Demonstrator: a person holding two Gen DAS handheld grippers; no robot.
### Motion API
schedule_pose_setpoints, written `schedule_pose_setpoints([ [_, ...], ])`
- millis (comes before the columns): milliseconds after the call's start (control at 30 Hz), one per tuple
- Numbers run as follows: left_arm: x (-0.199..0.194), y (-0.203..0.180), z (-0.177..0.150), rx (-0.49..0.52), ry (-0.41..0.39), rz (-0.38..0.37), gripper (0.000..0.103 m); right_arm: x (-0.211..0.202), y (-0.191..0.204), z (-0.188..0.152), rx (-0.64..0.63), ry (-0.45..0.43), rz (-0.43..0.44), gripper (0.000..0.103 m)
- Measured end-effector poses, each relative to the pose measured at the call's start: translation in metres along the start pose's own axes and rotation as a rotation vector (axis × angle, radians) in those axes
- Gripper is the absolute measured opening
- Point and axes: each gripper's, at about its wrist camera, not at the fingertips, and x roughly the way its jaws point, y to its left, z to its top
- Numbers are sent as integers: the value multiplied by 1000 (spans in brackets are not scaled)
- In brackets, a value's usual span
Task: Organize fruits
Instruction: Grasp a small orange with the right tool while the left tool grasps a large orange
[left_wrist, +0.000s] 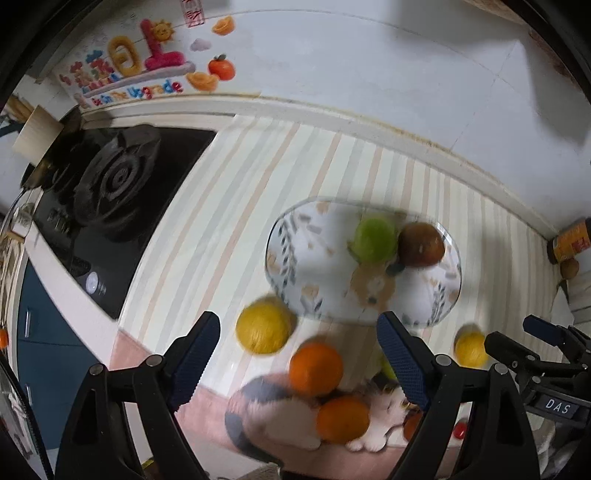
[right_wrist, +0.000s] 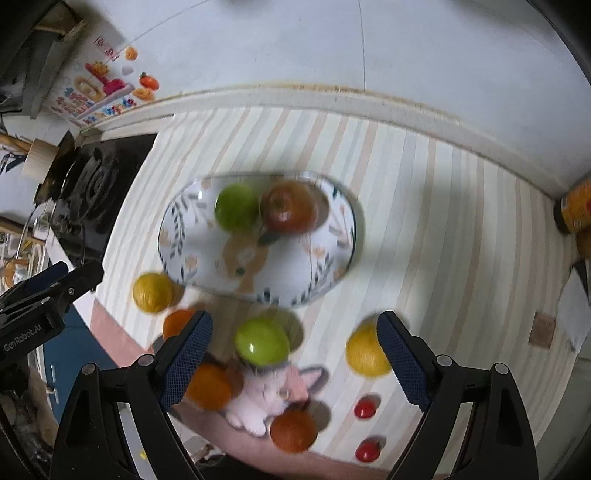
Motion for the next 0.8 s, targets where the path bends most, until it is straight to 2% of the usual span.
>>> schedule_pose_setpoints([
  [267, 47, -12, -75, 68, 180, 29, 87, 66, -5, -78, -3, 247, 19, 92],
  [433, 73, -21, -101, 90, 256, 35, 87, 96, -4, -105, -27, 350, 7, 84],
  [567, 81, -27, -110, 106, 277, 31, 87, 109, -4, -115, -40, 392, 6, 70],
  [633, 85, -31, -112, 116, 285, 29, 87, 111, -4, -118, -44, 394, 23, 66],
  [667, 86, -33, -113, 119, 289, 26, 87, 110, -3, -120, -46, 390, 38, 60],
  [800, 91, -44, -115, 136, 292, 7, 87, 103, -4, -120, -108, 357, -33, 58],
])
